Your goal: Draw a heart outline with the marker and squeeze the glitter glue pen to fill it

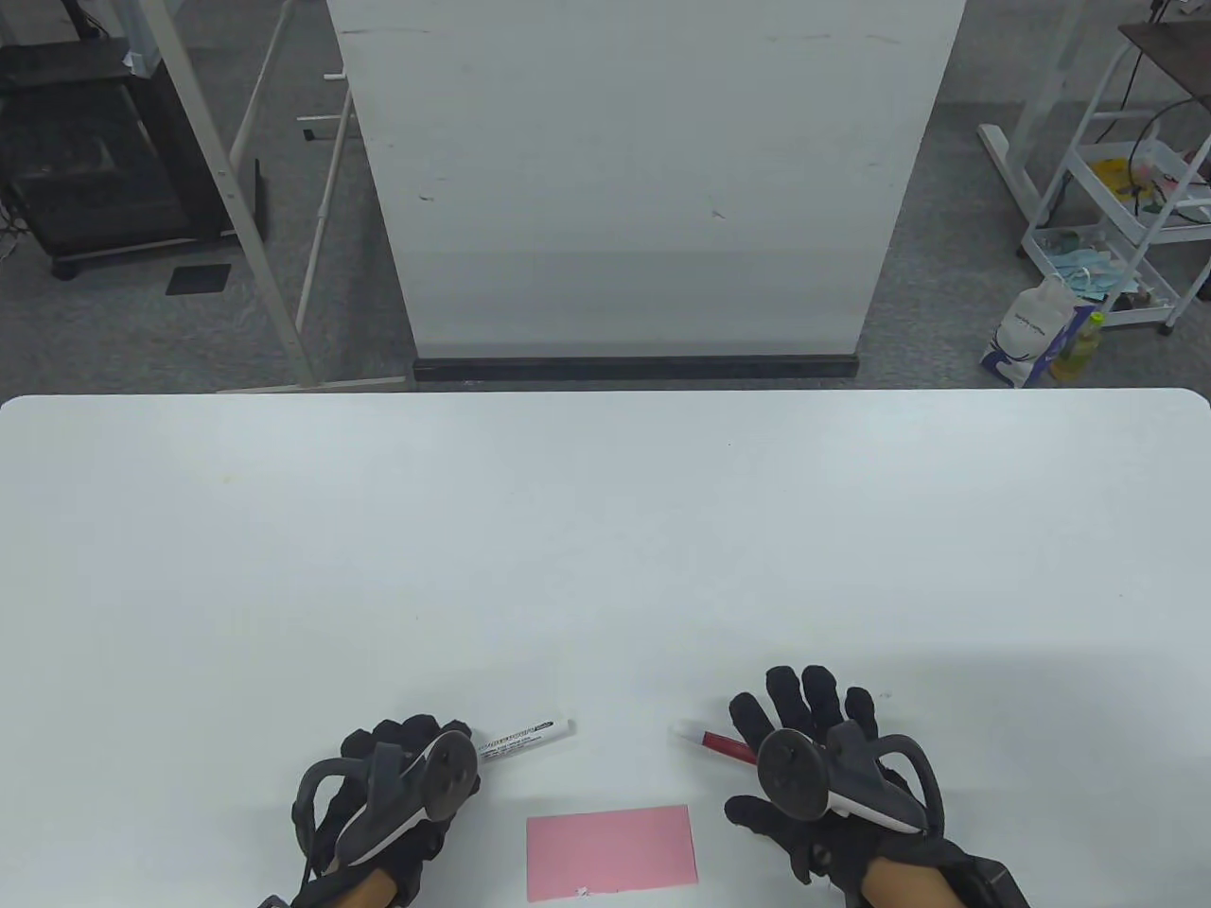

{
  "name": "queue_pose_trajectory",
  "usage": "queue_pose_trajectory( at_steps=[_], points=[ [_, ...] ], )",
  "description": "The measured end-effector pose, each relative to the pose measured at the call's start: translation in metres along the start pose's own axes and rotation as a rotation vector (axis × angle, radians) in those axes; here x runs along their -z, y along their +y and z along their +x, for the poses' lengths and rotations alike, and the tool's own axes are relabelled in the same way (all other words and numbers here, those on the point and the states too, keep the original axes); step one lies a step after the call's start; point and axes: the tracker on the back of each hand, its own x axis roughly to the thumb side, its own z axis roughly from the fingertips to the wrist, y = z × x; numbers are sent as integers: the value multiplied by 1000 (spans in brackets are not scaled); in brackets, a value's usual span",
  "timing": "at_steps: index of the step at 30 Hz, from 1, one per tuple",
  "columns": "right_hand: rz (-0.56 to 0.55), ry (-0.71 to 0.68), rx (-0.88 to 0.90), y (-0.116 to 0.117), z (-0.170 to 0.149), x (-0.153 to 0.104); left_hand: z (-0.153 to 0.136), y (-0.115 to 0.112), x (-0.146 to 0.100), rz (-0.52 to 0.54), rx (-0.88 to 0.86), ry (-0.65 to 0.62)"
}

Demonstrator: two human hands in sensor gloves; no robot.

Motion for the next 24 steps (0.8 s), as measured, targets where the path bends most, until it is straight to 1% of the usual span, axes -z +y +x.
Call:
queue_pose_trajectory(
  at_steps=[7, 12, 15, 18, 22, 24],
  points=[
    [9, -5, -3, 1, 1, 0, 1, -1, 2, -23, -13, -1],
    [8, -23, 6, 2, 4, 0, 2, -3, 2, -30, -34, -42],
    [-14, -49, 29, 1, 6, -1, 7, -2, 1, -10, -49, -76],
    [-86, -100, 48, -3, 10, -3, 15, 4, -5, 80, -59, -133],
    [-158, -175, 132, -6, 17, -7, 32, 14, -17, 204, -56, -258],
    [-174, -198, 174, -6, 21, -8, 40, 19, -23, 233, -63, -298]
  ],
)
